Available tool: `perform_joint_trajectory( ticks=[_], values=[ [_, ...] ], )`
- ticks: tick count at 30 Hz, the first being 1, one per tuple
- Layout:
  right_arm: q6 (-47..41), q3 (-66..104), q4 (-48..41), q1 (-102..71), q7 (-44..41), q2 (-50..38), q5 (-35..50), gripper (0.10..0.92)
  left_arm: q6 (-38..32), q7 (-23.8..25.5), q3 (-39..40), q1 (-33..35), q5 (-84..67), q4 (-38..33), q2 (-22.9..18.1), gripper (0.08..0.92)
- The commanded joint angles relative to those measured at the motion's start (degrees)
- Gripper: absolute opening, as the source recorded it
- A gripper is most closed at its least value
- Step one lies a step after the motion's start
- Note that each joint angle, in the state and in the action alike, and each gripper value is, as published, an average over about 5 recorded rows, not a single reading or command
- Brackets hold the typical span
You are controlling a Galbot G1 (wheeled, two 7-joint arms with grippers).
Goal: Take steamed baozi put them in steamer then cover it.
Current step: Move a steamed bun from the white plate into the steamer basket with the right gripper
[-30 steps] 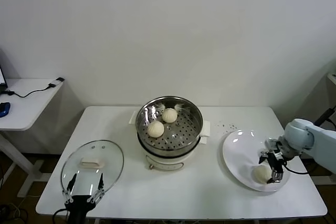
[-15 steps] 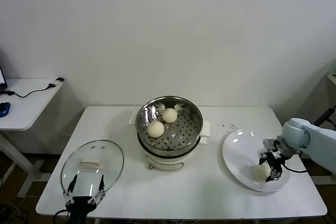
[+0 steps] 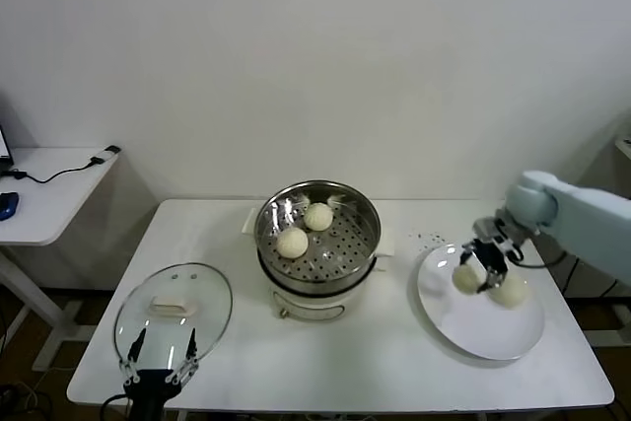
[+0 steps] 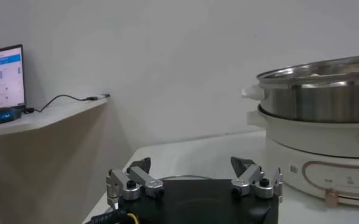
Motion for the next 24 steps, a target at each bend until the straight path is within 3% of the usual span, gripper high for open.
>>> perform_joint_trajectory(
  ticks=[1,6,10,24],
  values=[
    [19.0,-6.2,-7.9,20.5,-3.2,20.3,0.8,0.687,-0.1,0.0,-0.1,0.1,0.0,-0.1,0.1,0.823],
    [23.8,-3.9,-12.5,20.5,-3.8,29.7,-0.2,0.693,0.0,0.1,-0.1,0.1,0.0,-0.1,0.2,0.823],
    [24.5,-3.3,-11.0,18.1,-3.9,34.2,-0.7,0.694,0.0,0.0,-0.1,0.1,-0.1,-0.1,0.2,0.823],
    [25.3,-5.4,-3.7,8.7,-3.1,38.0,-4.2,0.688,-0.5,0.0,-0.8,0.6,-0.7,0.3,0.5,0.823]
  ],
)
